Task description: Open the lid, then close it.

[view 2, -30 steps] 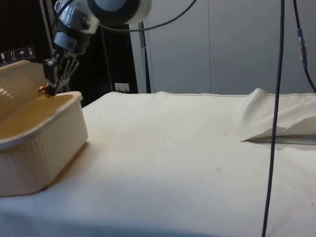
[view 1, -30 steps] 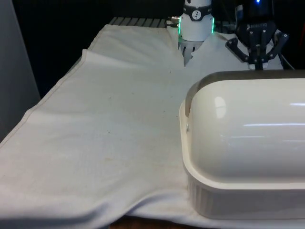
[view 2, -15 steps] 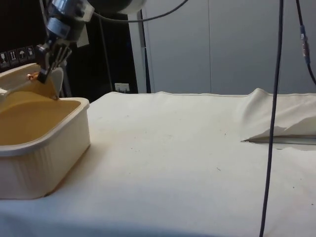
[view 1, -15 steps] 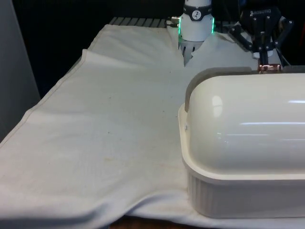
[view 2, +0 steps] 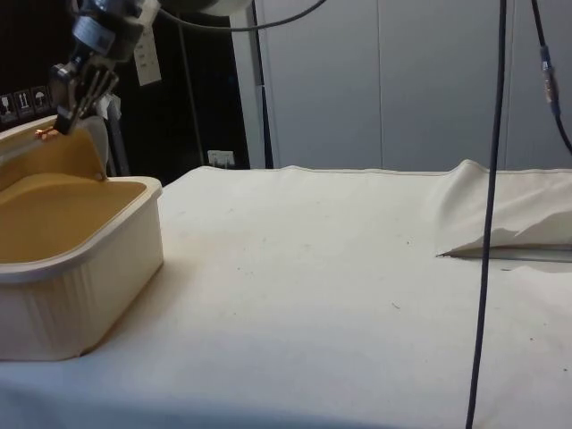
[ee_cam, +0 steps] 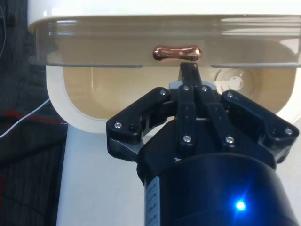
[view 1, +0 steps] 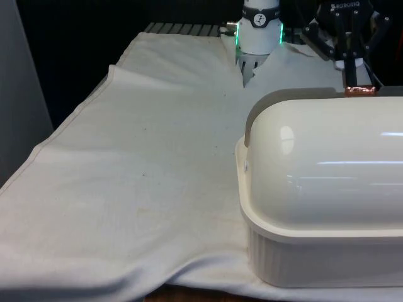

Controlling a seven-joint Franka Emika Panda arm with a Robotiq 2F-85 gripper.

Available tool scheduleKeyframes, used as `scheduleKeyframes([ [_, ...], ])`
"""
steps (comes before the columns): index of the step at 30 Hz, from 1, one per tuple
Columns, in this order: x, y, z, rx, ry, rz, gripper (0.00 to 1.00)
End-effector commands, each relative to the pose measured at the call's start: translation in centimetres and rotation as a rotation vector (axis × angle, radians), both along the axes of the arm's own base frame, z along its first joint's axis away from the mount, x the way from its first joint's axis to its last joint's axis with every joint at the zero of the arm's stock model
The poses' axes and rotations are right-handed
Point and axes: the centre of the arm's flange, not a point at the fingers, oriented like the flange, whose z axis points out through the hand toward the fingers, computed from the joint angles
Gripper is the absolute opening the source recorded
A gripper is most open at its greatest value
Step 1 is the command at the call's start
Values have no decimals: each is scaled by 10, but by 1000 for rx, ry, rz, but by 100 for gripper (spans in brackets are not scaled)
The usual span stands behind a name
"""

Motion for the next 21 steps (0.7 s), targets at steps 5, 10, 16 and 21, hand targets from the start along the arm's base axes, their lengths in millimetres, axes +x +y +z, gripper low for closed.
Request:
scheduleKeyframes([
  [5,-2,-5,7,9,-17,-11,0],
  [10,-2,-7,7,11,-17,-15,0],
  [16,0,-13,6,0,-8,-23,0],
  [21,1,-17,14,2,-16,-29,0],
])
